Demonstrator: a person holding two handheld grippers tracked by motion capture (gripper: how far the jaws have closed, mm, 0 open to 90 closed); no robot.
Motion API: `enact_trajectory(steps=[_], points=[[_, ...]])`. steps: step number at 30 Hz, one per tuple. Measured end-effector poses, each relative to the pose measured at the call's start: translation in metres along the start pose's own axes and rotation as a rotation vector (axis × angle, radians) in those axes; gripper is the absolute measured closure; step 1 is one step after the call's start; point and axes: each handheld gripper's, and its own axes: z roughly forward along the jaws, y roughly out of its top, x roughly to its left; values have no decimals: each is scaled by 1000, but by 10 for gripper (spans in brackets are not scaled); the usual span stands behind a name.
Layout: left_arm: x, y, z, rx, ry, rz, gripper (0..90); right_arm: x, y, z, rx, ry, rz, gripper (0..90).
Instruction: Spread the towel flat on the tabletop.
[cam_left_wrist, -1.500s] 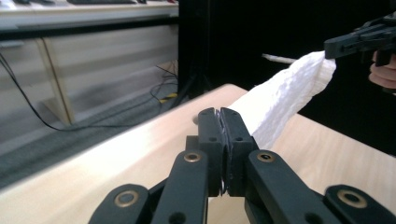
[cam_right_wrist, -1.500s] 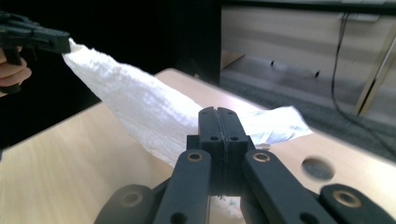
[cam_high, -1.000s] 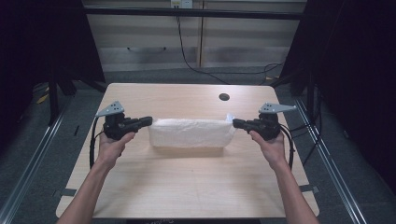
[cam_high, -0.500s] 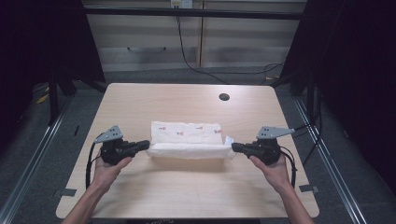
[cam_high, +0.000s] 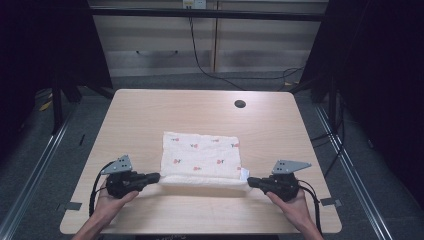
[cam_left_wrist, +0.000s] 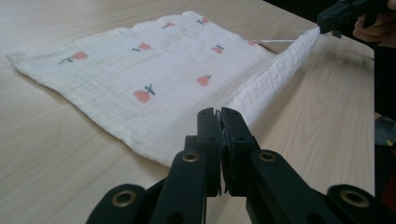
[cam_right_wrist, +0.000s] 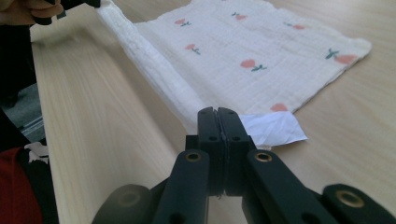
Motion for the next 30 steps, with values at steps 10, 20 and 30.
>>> enact_trajectory(steps=[10, 20, 30], points=[[-5, -12, -7, 1, -12, -13, 811, 11, -19, -3, 41, 29, 27, 771], [0, -12, -6, -2, 15, -39, 664, 16, -19, -20, -22, -3, 46, 689], [17, -8, 0, 40, 76, -82, 478, -6, -6, -14, -36, -52, 70, 603]])
